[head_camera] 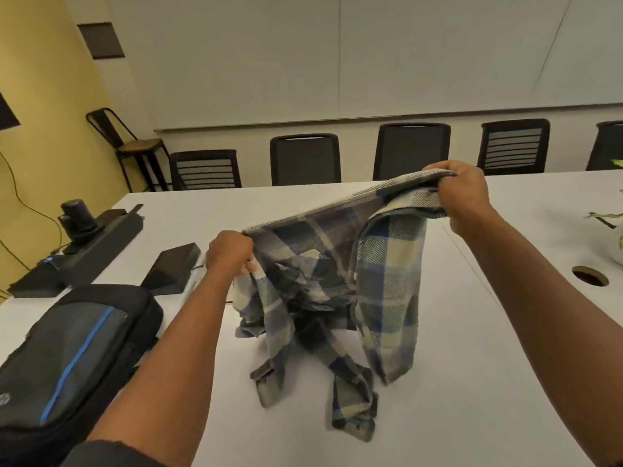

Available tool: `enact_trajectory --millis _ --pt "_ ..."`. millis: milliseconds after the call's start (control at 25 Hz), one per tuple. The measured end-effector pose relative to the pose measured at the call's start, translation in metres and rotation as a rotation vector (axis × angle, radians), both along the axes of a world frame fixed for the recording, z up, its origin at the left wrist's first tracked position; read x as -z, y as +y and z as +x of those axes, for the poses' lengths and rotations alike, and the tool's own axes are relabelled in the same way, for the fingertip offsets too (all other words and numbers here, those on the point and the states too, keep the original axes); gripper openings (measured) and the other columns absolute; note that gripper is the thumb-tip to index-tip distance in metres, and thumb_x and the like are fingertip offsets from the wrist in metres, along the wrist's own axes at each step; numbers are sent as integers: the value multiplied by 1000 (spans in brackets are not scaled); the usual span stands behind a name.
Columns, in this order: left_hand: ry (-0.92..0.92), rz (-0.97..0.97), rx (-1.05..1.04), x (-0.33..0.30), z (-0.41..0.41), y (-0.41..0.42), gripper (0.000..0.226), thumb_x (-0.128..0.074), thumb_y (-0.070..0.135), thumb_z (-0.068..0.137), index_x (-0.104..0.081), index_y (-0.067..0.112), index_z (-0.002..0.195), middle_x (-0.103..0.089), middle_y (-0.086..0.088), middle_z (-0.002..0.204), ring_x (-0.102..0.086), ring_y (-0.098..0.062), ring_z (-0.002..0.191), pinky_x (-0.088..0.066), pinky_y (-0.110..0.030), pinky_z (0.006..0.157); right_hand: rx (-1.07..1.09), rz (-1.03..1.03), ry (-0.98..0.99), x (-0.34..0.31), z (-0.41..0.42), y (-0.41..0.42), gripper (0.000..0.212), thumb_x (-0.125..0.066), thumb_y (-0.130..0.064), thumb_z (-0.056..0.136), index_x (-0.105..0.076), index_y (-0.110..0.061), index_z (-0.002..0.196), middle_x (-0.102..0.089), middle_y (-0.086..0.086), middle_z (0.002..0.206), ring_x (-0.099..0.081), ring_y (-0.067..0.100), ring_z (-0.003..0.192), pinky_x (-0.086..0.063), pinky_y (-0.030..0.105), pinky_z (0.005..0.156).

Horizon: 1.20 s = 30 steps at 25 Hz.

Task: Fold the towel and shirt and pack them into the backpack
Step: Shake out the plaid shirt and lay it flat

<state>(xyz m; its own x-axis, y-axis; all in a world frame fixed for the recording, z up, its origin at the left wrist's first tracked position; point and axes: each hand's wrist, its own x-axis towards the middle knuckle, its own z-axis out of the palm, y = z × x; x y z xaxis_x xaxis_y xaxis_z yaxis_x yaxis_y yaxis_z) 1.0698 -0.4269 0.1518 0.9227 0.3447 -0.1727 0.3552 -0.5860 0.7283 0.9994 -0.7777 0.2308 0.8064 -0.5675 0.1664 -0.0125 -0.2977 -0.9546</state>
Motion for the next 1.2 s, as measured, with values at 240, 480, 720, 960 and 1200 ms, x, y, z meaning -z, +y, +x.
enact_trajectory --millis 240,480,720,960,1200 --pt "-235 -267 -99 16 -1 -24 28 -41 20 98 -66 28 108 -69 -9 114 -66 -39 95 -58 -44 77 4 -49 80 6 9 -29 31 -43 -8 100 -70 -20 109 -65 10 110 -59 25 98 -54 33 77" --pt "-579 152 48 2 7 -31 28 -47 18 100 -65 22 121 -64 -12 121 -59 -34 110 -48 -39 90 212 -979 454 19 12 -66 23 -57 -17 95 -66 -10 115 -61 20 111 -53 37 104 -46 45 84" --pt "-561 145 85 5 26 -35 25 -45 21 100 -63 31 114 -67 -2 112 -67 -28 91 -55 -36 78 181 -1150 737 24 25 -80 20 -61 -21 93 -64 -11 111 -58 7 89 -49 21 68 -37 31 65" --pt "-545 100 142 16 30 -34 23 -54 11 97 -67 26 107 -67 -1 110 -67 -24 94 -60 -43 82 -53 -852 800 50 34 -96 19 -63 -25 94 -61 -6 95 -60 7 76 -58 19 56 -40 26 47" --pt "-278 -724 -91 30 38 -52 18 -46 11 103 -57 22 114 -64 -11 110 -68 -25 82 -60 -34 76 -152 536 476 90 46 -87 16 -41 -8 104 -47 0 118 -55 20 113 -64 33 76 -59 41 58"
